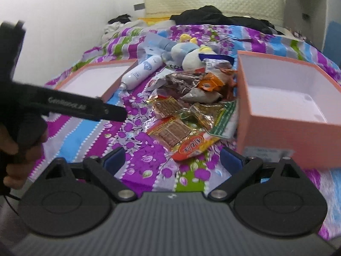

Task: Organize snacks
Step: 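Lower the left tool onto a brown meat-strip packet in the pile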

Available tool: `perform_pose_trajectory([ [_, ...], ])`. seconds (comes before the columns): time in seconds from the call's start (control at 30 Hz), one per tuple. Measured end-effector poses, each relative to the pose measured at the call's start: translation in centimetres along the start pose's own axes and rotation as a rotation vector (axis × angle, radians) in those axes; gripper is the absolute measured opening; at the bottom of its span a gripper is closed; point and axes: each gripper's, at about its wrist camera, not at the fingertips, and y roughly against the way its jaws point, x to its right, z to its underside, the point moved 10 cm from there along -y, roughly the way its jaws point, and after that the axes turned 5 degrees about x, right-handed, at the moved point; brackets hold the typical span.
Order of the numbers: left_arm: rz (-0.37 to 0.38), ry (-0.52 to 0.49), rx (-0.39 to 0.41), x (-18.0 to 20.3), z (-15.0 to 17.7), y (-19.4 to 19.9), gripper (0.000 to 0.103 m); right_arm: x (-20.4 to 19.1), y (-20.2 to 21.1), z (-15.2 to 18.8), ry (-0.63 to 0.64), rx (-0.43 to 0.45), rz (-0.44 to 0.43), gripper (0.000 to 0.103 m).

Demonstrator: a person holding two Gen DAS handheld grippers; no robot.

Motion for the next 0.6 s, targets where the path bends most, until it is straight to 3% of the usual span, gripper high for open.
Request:
perform_pose_trajectory([
  [0.2,0.038,-0.018,-0.013,-2.0,-2.3,-6.4,0.102,-1.1,-5.4,-0.9,0.137,-0.012,-0.031,0.097],
  [0.27,0.015,-0.087,-0.033,-2.1,-3.3,-8.8,0.102,-1.4,-7.4,-1.0,0.195,-0.016,-0.031,0.097],
  [0.43,0.103,-0.281,-0.091,0.0,-4.1,-13.2,0.102,-1.1,-11.7,-0.8,0.239,-0.053,-0.052,0.097],
  [0.6,0.13,-0.412,-0.151,1.6,-3.1,-16.7,0.102,-0.9,-14.4,-0.3,0.291,-0.105,-0.098,0.097],
])
